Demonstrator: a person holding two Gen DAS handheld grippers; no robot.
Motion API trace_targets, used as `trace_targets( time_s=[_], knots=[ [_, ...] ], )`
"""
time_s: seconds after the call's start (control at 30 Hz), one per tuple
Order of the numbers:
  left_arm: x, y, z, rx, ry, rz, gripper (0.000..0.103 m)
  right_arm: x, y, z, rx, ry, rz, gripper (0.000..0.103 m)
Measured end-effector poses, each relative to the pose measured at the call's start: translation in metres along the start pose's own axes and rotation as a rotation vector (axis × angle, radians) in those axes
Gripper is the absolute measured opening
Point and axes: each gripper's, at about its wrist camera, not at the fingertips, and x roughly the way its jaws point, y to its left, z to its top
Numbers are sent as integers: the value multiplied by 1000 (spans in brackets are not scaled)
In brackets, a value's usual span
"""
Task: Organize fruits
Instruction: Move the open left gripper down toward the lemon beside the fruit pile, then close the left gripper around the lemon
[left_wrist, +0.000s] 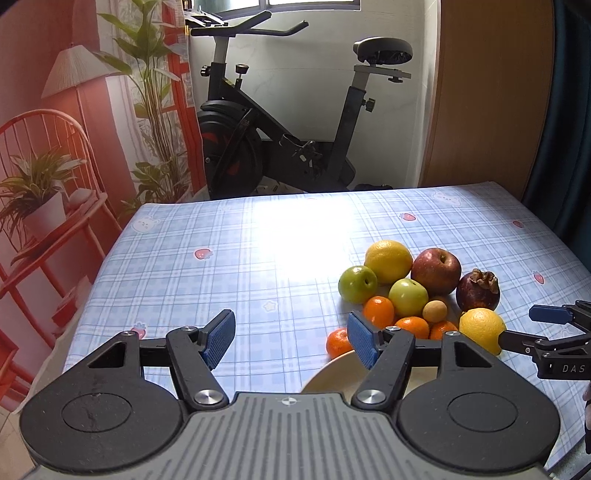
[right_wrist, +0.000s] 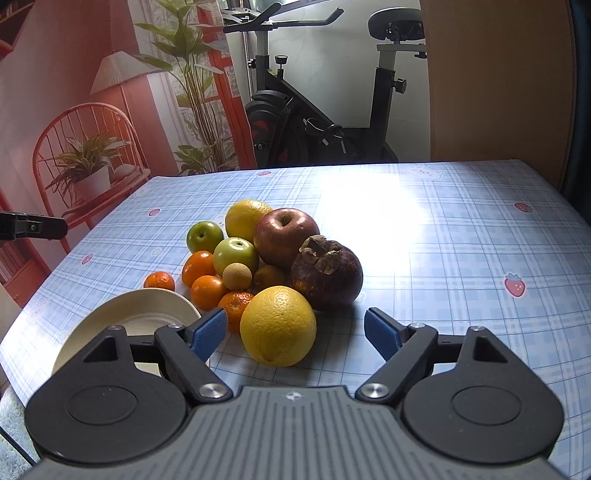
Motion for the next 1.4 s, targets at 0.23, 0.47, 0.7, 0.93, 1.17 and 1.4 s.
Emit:
trace_targets(
  time_s=[0.23,0.47,0.7,0.93,1.17,1.4],
  knots=[
    [23,-30,-1,7,-1,-139,46,8,5,-9,-32,16,15,78],
    [42,-54,7,-11,-6,-210,38,23,8,-13,-78,28,42,72],
    [57,-63,11,-25,3,-229,38,35,1,-17,-86,62,34,70],
    [66,-71,13,-34,27,-287,38,19,-14,-20,-74,54,34,70],
    [85,-97,10,-38,80,-393,37,8,-24,-19,-57,54,12,70],
    [114,-120,4,-82,173,-504,30,4,-29,-21,-46,52,5,70]
  ],
)
